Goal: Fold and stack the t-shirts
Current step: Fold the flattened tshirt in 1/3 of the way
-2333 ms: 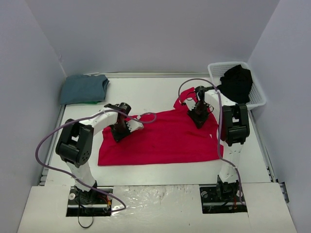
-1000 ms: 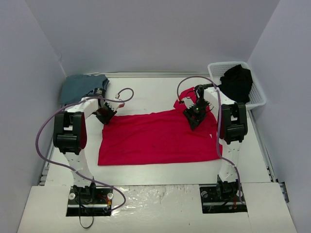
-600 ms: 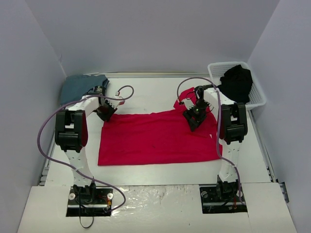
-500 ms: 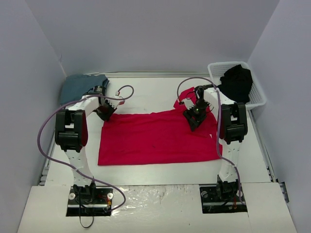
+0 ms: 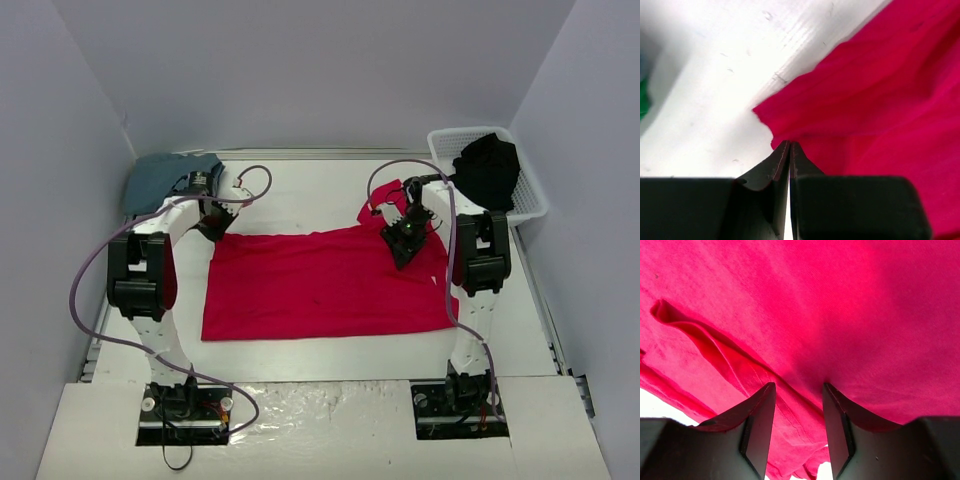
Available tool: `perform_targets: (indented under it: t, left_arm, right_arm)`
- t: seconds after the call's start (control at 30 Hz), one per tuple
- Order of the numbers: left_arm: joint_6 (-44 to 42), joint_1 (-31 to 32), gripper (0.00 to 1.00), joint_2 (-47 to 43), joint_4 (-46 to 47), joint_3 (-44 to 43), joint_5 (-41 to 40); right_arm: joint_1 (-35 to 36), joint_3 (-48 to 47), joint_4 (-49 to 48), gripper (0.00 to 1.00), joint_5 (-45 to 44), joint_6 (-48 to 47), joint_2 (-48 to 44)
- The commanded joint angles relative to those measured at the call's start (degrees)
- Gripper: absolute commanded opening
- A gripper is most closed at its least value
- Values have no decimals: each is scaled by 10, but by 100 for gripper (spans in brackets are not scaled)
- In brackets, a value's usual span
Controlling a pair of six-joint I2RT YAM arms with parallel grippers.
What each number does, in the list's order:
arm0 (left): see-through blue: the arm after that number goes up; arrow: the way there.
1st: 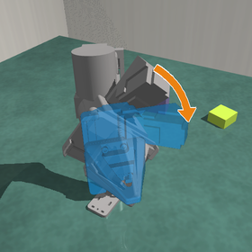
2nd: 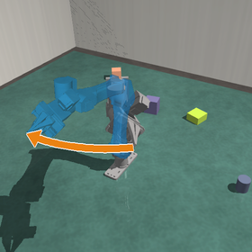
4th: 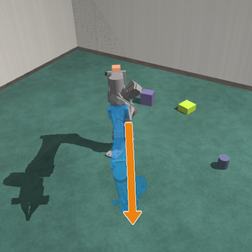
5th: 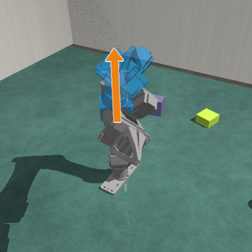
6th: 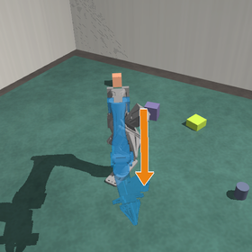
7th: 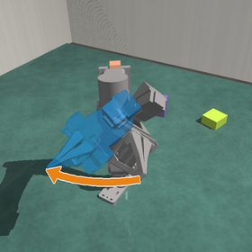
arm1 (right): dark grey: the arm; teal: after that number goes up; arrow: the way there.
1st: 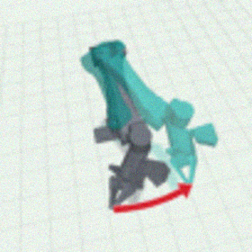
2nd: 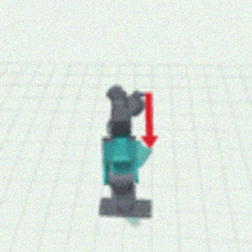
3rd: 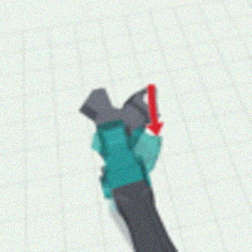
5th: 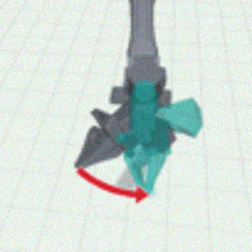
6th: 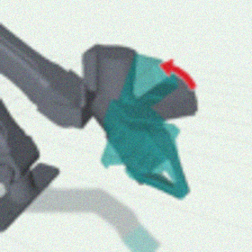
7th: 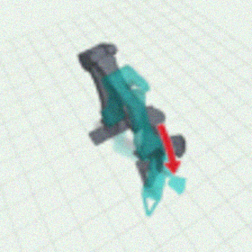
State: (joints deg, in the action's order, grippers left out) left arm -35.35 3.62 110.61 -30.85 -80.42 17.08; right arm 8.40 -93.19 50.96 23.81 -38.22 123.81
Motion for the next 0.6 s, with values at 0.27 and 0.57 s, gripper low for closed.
perform_targets:
  t: [0.27,0.57]
  left_arm:
    - [20,-5,2,-30,25,-24,-15]
    - [46,-5,2,-74,86,-4,-53]
  right_arm:
    - [-14,6,26,39,11,-9,-1]
    - [-38,-22,18,40,17,0,-14]
